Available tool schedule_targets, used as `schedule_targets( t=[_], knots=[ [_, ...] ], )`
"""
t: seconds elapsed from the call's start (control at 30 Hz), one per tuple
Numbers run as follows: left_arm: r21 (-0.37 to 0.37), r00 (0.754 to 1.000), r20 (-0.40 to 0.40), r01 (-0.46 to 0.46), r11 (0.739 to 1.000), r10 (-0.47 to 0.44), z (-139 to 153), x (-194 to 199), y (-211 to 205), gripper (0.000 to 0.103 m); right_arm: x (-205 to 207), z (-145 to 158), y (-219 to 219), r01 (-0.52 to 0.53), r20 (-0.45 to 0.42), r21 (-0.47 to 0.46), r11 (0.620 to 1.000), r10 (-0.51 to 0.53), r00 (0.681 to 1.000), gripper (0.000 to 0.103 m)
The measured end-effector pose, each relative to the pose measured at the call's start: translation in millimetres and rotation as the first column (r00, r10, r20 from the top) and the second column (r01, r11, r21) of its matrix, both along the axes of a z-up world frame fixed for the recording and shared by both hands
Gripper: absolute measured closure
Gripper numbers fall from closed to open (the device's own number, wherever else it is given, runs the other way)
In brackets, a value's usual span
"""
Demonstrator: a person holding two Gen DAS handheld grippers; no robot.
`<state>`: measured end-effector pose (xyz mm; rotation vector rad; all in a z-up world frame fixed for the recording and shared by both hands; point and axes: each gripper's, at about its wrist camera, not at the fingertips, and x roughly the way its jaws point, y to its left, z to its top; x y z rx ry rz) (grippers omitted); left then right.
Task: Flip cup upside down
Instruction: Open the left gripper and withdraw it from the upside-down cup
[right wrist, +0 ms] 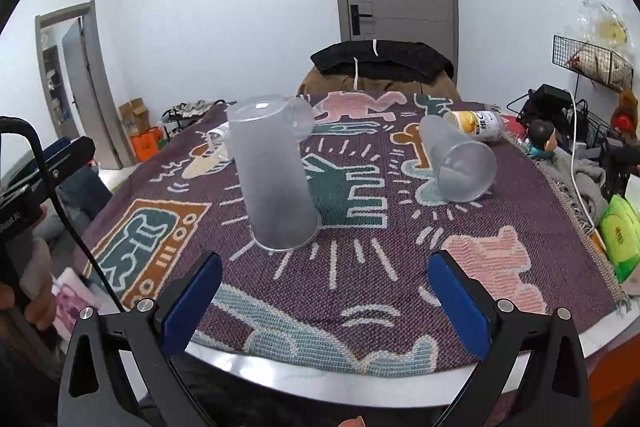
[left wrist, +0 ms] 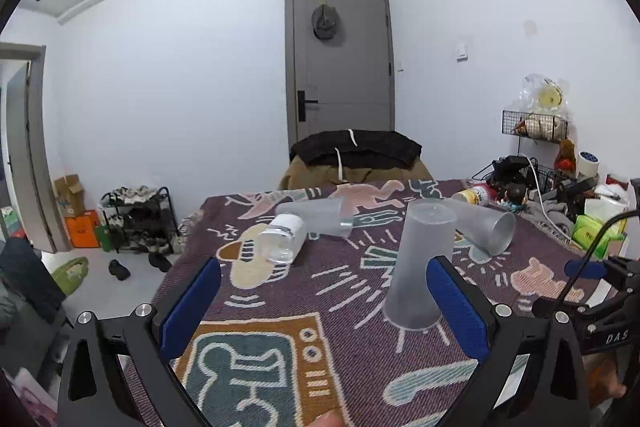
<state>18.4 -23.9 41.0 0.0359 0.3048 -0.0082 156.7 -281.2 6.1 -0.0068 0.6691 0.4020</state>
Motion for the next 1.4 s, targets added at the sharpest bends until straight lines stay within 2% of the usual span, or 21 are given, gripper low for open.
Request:
schedule_targets(
  t=[0.17,0.47,0.93,1.4],
  knots=[
    [0.019,1.000,-0.003,-0.010,1.000,0.010,-7,-9,4,0.000,-9,-1,2,-0.007,0.021,-0.011,1.000,0.007,1.000,0.000],
    [0.004,0.999,-0.040,-0.034,0.999,0.034,-22,-12,14,0.000,-17,-5,1,-0.014,0.052,0.008,1.000,0.013,0.999,0.000],
    [-0.003,0.999,-0.038,-0.030,1.000,0.030,-25,-16,17,0.000,-26,-12,14,-0.044,0.079,-0.006,0.999,0.044,0.996,0.000],
    [-0.004,0.999,-0.045,-0.019,1.000,0.019,-28,-17,16,0.000,-23,-14,11,-0.036,0.062,0.003,0.999,0.036,0.997,0.000]
  ],
)
